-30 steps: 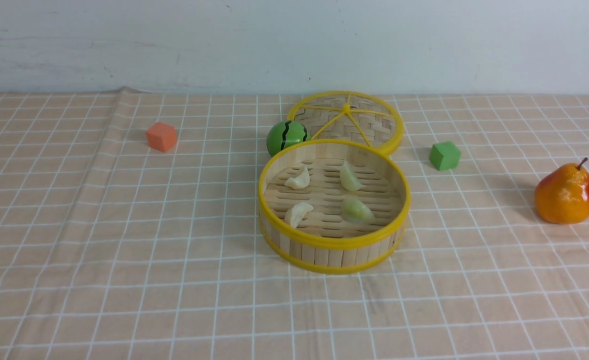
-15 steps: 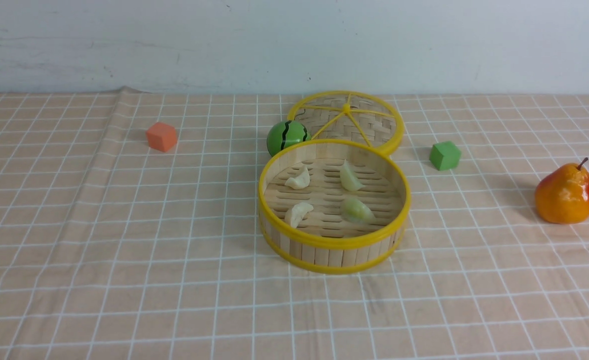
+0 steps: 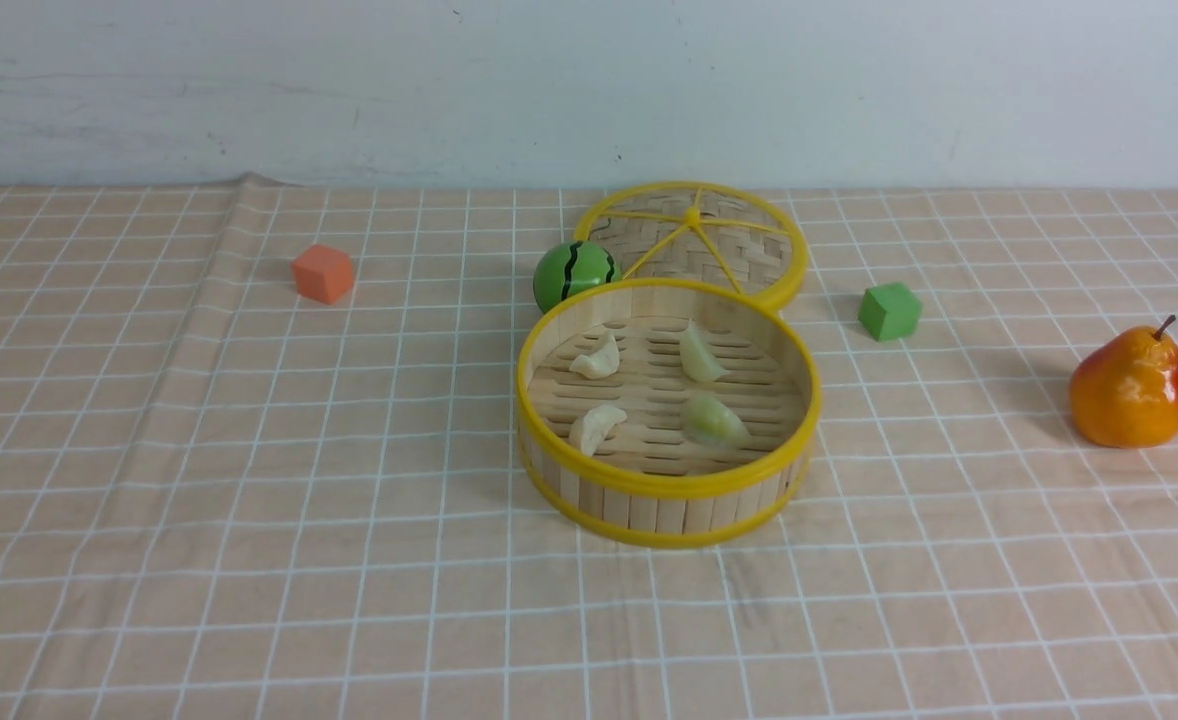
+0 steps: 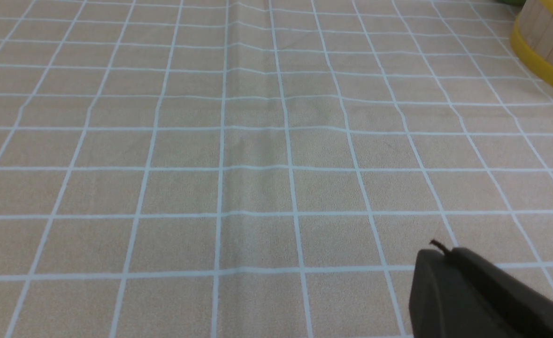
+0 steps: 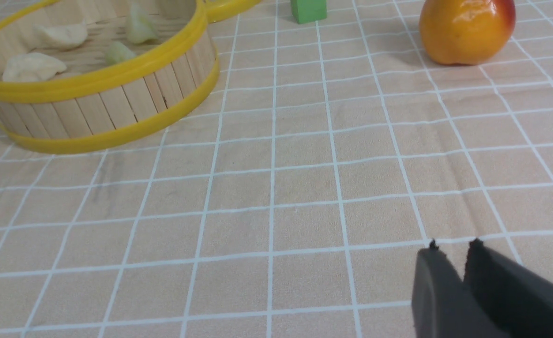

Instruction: Put the dumplings into the steamer on the table with the brown tablecloth.

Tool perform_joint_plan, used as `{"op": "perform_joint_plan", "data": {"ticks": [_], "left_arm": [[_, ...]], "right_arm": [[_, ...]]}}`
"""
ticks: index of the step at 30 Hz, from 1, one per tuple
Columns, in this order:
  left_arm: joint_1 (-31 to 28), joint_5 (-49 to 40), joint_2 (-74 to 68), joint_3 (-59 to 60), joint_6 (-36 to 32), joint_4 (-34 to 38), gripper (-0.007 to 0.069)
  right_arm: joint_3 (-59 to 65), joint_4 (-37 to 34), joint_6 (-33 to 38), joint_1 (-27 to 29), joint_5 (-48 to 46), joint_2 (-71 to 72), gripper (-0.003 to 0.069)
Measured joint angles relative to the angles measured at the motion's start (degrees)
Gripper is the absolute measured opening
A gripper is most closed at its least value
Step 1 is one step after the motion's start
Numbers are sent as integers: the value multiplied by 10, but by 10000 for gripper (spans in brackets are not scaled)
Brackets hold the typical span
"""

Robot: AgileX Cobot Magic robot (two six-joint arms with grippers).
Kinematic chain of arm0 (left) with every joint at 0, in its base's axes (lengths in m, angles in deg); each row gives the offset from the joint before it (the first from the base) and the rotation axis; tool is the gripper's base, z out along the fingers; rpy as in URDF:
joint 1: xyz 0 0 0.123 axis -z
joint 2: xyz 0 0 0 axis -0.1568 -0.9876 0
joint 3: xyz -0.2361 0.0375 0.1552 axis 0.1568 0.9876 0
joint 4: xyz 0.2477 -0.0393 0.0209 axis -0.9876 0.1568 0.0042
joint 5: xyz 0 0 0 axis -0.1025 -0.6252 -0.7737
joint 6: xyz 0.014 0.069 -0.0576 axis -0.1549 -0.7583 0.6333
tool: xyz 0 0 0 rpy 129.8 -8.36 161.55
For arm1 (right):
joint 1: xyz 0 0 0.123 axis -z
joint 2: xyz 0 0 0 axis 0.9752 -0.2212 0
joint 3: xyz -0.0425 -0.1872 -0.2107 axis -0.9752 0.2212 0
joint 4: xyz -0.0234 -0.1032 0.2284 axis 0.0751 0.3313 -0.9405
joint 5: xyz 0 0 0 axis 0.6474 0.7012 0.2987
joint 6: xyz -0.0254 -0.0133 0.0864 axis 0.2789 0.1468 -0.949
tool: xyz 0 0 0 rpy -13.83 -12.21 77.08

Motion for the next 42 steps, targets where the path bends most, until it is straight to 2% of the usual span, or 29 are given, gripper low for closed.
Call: {"op": "perform_joint_plan", "data": {"ticks": [42], "left_arm": [[0, 0, 0, 0, 0, 0, 17]], "right_arm": [[0, 0, -1, 0, 0, 0, 139]]}}
